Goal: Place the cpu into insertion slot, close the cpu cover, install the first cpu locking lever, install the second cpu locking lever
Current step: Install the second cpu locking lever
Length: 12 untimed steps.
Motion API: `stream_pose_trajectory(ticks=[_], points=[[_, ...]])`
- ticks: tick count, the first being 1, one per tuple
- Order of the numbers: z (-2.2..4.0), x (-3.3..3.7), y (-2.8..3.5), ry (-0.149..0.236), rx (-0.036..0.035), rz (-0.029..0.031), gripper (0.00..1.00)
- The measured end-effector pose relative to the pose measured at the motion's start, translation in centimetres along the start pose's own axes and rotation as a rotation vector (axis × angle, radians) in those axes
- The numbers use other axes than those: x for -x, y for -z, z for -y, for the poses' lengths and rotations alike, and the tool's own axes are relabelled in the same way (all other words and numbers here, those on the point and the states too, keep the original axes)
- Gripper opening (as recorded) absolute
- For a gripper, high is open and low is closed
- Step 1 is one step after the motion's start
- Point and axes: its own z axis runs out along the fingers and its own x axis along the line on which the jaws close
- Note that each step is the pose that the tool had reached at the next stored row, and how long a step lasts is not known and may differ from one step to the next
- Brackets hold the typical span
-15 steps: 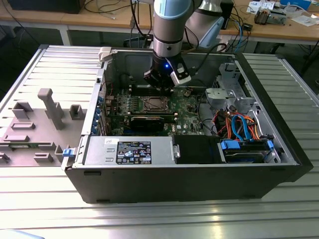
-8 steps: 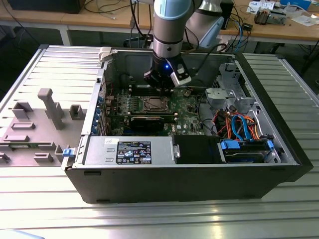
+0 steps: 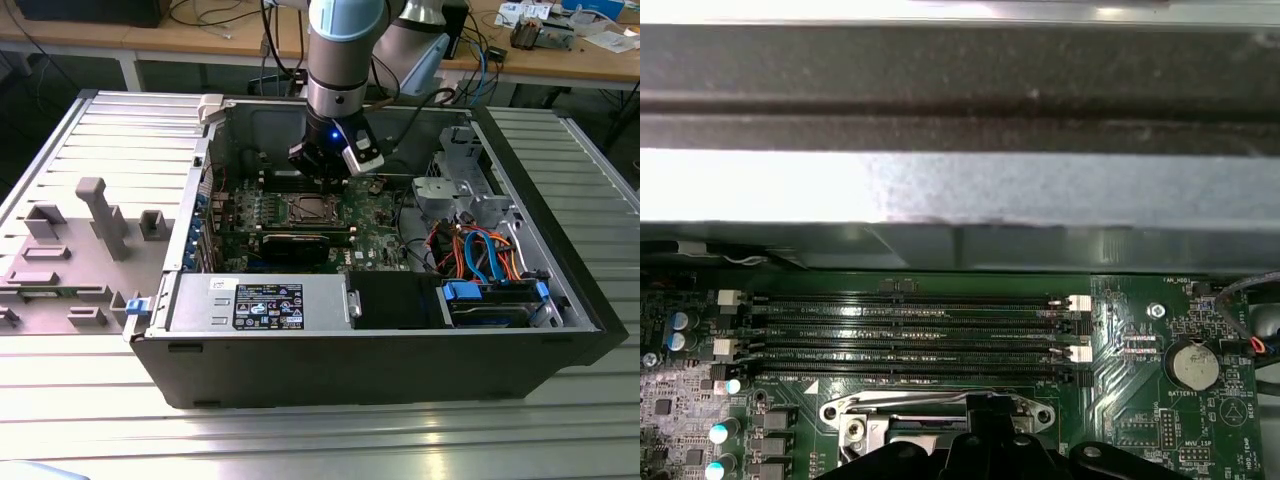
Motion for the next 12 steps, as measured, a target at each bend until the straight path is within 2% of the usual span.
stream_pose_trajectory(ticks=[10, 12], points=[[0.48, -0.01, 0.06, 0.000, 0.0001, 0.0000, 0.11], [0.50, 0.00, 0.14, 0.000, -0.0020, -0.0001, 0.11]])
